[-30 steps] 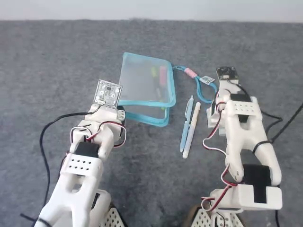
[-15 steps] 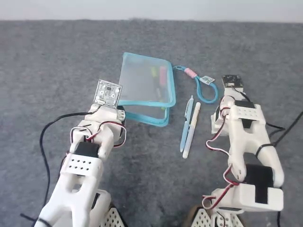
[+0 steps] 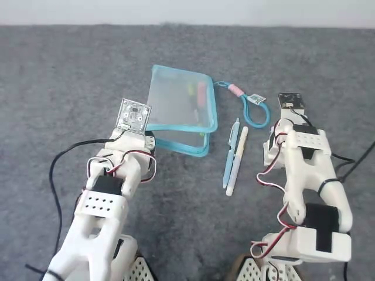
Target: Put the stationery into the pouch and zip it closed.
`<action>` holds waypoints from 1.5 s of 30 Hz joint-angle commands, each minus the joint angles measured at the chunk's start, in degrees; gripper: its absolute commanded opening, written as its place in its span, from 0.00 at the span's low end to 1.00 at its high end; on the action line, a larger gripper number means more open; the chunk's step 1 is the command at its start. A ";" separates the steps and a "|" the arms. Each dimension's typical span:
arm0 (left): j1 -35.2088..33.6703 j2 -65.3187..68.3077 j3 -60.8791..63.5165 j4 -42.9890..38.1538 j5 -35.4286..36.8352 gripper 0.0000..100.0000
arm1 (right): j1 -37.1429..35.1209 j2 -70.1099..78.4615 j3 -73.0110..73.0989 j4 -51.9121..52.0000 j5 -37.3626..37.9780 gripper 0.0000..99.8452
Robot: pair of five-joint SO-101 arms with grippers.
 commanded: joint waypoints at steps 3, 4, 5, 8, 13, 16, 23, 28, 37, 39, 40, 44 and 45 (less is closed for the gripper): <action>0.18 -0.35 -0.22 -1.49 0.09 0.01 | 0.57 -1.63 -0.62 -0.48 0.44 0.02; 0.18 -0.35 -0.22 -1.49 0.09 0.01 | 0.57 -1.63 -0.62 -0.40 0.44 0.02; 0.18 -0.35 -0.31 -1.49 0.09 0.01 | 0.57 -1.89 -0.62 -0.40 0.53 0.02; 0.18 -0.35 -0.31 -1.58 0.09 0.01 | 1.10 -5.58 -0.62 1.80 0.62 0.01; 0.18 -0.35 -0.31 -1.85 0.00 0.01 | 1.98 -19.56 -0.53 8.13 0.70 0.01; 0.18 -0.35 -0.31 -1.85 0.00 0.01 | 0.04 -28.26 -0.62 12.97 0.88 0.01; 0.18 -0.26 -0.31 -1.85 0.00 0.01 | -13.93 -40.48 -0.53 24.40 11.16 0.01; 0.18 -0.26 -0.31 -1.85 0.00 0.01 | -29.67 -42.33 -0.35 30.11 18.81 0.01; 0.18 -0.26 -0.31 -1.76 0.00 0.01 | -37.41 -42.24 -0.70 30.29 16.26 0.01; 0.26 -0.26 -0.31 -1.85 0.00 0.01 | -37.41 -41.54 -0.88 30.29 16.26 0.01; 0.26 -0.26 -0.31 -1.85 0.00 0.01 | -37.41 -40.40 -1.58 30.29 16.18 0.01; 1.41 -0.35 -0.31 -1.58 -0.18 0.01 | -37.14 -31.25 -8.00 30.37 12.31 0.01; 2.20 -0.35 -0.22 -1.58 -0.26 0.01 | -37.14 -28.35 -10.64 30.73 11.16 0.01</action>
